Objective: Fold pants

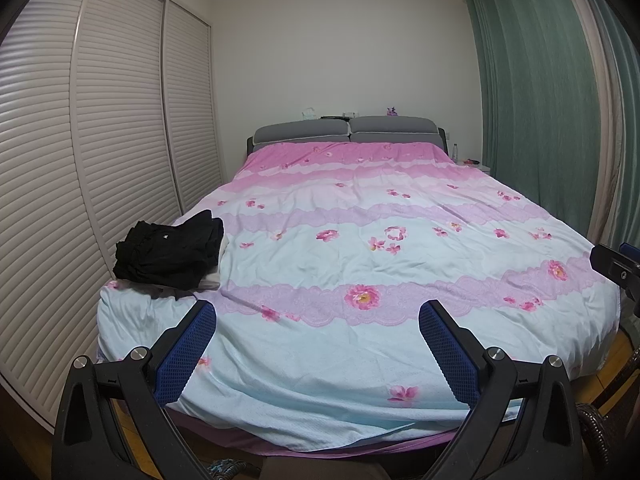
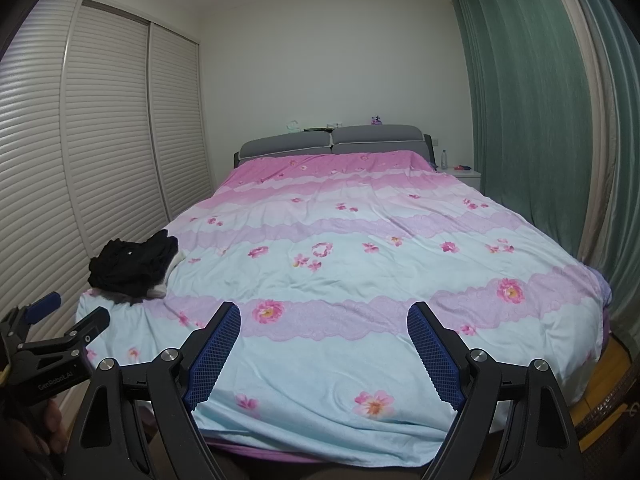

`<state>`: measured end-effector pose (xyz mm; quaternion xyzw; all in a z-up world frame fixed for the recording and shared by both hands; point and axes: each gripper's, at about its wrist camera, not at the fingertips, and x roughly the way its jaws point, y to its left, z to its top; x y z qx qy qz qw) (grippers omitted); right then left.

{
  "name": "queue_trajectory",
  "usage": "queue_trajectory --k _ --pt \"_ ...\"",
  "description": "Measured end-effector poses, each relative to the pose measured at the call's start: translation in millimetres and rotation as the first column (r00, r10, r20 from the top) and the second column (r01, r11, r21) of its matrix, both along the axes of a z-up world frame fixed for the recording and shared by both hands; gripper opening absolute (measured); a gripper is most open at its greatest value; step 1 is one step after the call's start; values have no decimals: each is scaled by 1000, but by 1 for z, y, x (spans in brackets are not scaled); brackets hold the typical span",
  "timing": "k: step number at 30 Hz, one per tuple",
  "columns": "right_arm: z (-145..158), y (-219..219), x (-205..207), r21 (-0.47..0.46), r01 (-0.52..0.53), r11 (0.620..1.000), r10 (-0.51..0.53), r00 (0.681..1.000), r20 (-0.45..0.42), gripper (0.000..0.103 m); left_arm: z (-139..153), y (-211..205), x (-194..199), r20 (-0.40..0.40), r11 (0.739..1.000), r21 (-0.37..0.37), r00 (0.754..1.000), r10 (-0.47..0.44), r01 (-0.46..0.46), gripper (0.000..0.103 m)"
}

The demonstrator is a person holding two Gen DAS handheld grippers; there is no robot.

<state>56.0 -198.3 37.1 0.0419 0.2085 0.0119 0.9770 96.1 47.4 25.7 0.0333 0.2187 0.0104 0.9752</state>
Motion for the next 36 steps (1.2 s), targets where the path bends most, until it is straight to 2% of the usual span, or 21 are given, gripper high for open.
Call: queue_trajectory --k 15,27,36 --pt "0 0 0 -2 0 1000 0 1000 2 86 10 -3 -7 30 1000 -18 999 -18 18 103" --pt "3 2 0 -6 -1 1000 1 1000 7 86 8 -11 -8 30 999 40 999 -17 16 103" --pt "4 2 1 -6 -2 1000 2 1000 10 86 5 -12 -10 47 999 43 999 -26 24 103"
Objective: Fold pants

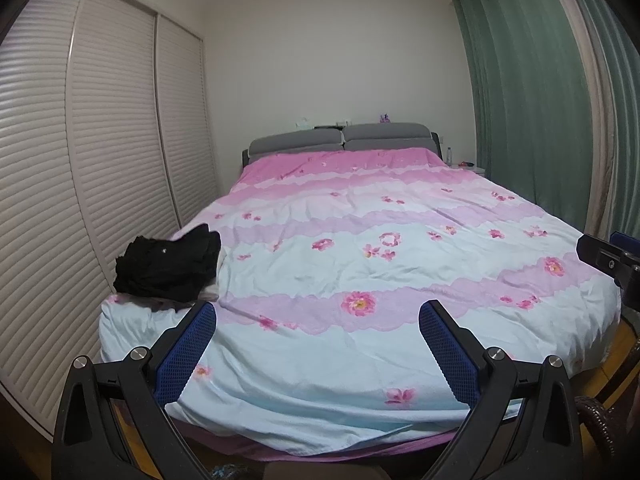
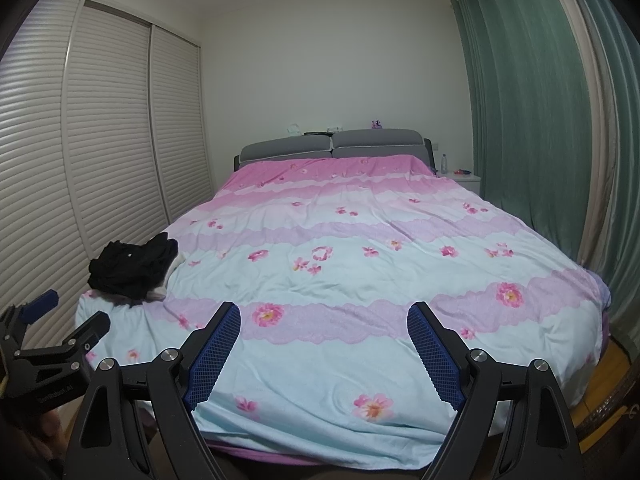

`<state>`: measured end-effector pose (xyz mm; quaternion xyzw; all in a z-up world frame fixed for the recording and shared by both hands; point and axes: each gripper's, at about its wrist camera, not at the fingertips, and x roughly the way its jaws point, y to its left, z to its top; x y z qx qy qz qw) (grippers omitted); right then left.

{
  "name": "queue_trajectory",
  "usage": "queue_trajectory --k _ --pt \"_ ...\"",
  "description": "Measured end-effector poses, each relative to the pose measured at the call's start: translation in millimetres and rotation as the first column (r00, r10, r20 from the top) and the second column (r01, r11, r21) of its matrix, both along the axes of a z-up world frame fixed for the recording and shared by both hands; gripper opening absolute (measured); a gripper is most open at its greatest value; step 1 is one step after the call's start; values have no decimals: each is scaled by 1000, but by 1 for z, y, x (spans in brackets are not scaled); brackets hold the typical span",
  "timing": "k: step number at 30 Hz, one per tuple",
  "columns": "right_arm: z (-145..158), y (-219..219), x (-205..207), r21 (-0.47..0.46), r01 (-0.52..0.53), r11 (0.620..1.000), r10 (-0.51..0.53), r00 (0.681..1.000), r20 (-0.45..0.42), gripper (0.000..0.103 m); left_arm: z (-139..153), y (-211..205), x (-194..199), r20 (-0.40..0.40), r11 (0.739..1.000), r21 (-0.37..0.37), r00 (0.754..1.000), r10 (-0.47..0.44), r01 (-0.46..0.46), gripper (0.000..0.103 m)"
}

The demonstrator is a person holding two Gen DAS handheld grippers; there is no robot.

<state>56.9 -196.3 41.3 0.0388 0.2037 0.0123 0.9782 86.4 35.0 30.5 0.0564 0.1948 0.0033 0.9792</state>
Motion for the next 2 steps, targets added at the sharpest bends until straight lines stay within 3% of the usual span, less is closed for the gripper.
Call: queue_trajectory --k 2 --pt "0 0 0 0 -3 1000 3 1000 -1 86 -1 -1 0 8 1000 14 1000 15 -15 103"
